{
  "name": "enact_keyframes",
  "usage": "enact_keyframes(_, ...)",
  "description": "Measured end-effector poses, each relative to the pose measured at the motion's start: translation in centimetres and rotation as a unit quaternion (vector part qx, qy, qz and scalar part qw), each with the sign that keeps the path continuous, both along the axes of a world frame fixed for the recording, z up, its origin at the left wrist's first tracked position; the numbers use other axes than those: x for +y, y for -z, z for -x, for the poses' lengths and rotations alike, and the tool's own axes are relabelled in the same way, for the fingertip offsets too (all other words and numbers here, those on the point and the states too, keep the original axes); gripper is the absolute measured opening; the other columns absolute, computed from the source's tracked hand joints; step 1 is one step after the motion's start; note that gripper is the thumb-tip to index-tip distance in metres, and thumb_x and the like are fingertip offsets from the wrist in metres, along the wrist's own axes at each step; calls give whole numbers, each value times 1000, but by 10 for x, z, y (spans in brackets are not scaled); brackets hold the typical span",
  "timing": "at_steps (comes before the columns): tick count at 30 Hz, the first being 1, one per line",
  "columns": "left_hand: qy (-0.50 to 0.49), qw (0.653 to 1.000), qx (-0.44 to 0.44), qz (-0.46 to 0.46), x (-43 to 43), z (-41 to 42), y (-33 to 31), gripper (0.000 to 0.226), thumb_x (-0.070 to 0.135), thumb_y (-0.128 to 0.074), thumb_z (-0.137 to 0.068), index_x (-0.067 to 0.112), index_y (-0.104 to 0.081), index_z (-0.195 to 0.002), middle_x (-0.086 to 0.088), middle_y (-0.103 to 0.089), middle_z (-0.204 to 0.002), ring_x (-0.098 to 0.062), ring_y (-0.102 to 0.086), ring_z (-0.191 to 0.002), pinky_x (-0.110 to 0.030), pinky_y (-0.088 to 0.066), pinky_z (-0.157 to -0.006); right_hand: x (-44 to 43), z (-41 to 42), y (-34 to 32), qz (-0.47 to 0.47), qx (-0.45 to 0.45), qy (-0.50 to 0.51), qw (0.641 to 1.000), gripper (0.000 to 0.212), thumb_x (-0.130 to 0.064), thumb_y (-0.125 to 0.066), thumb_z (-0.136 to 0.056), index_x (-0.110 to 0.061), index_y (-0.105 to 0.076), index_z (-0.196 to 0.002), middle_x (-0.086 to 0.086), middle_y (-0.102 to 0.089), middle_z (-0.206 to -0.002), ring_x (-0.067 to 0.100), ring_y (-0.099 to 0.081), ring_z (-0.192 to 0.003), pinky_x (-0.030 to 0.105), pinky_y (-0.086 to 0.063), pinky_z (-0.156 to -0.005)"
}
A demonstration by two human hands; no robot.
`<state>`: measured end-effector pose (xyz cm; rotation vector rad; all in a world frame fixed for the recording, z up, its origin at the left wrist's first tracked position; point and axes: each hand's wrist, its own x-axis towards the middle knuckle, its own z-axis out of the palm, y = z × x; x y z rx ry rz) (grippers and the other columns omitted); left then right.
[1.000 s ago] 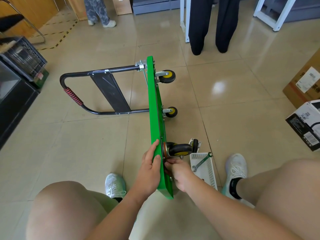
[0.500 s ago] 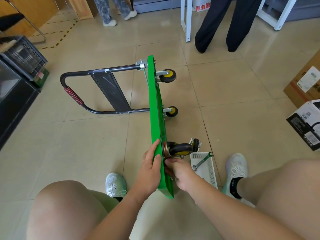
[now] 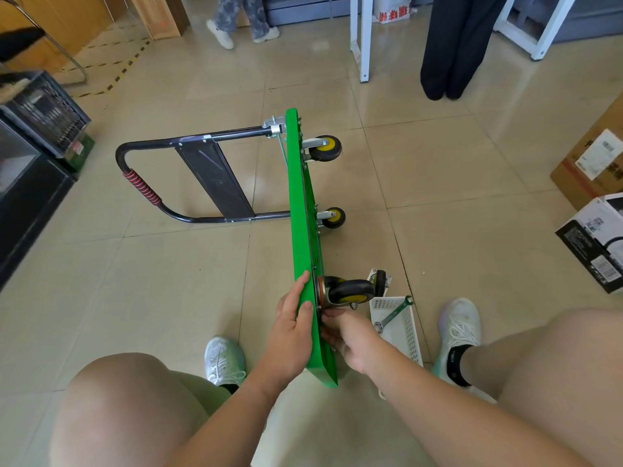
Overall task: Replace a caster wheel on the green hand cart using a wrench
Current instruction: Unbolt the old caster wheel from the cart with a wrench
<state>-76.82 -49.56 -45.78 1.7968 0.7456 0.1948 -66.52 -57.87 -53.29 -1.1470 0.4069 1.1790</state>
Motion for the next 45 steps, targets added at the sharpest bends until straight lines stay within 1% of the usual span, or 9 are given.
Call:
enact_keyframes(3,0,1000,1,1,0,0,0,51,25,-36,-112,55,-33,-153,13,-39,-156,36,-32,-121,-21,-24,-119,-2,3,1,-38,-2,-2,999,19,-10,-63,-98,-8,-73,-114,17,-75,-112,30,-71,-100,40,-59,-84)
enact_keyframes(8,1,1000,3,5,0,0,0,51,26,-35,-112,57,-32,-153,14,-39,-155,37,-32,-119,-20,-25,-115,2,1,2,12,-38,-27,999,13,-8,-62,-98,-10,-75,-101,9,-79,-92,22,-74,-82,35,-58,-71)
enact_keyframes(13,-1,1000,5,1,0,0,0,51,25,-35,-113,57,-32,-152,14,-39,-155,35,-32,-121,-20,-25,-117,7,-3,0,42,-39,-41,998,16,-4,-63,-94,-12,-75,-96,8,-79,-89,26,-75,-84,35,-58,-70)
enact_keyframes(18,-3,1000,9,-2,1,1,0,51,25,-36,-112,60,-32,-149,15,-39,-155,31,-33,-124,-20,-24,-118,6,-6,-1,70,-48,-61,995,14,-6,-64,-93,-13,-73,-102,9,-78,-95,30,-73,-93,40,-61,-85)
enact_keyframes(23,-8,1000,6,-1,0,0,1,51,25,-36,-112,59,-33,-150,16,-40,-154,31,-32,-126,-20,-24,-118,7,-8,-3,87,-47,-54,994,14,-4,-63,-95,-13,-73,-93,10,-71,-94,27,-66,-86,42,-57,-93)
enact_keyframes(31,-7,1000,-1,2,1,0,1,51,24,-37,-112,60,-33,-148,16,-41,-154,33,-33,-124,-20,-25,-118,5,-1,-1,34,-38,-10,999,14,-5,-68,-92,-7,-74,-105,14,-78,-102,32,-73,-98,43,-59,-91)
enact_keyframes(38,-4,1000,1,5,1,0,2,51,26,-36,-112,61,-32,-149,15,-40,-155,29,-33,-128,-26,-26,-122,-1,-1,4,43,-55,-29,997,20,3,-65,-93,-13,-75,-98,9,-79,-91,26,-77,-81,35,-59,-67)
enact_keyframes(43,0,1000,7,6,2,1,0,51,31,-36,-112,71,-31,-142,15,-39,-155,20,-35,-133,-35,-31,-124,-29,-8,23,131,-97,-17,986,21,2,-73,-88,-13,-72,-103,7,-74,-95,23,-72,-85,25,-57,-67)
enact_keyframes(45,0,1000,10,0,4,1,1,51,29,-37,-112,67,-32,-145,14,-39,-155,15,-37,-136,-39,-29,-126,-46,-12,36,184,-113,-11,976,21,0,-76,-86,-12,-74,-103,9,-72,-100,26,-71,-90,33,-60,-83)
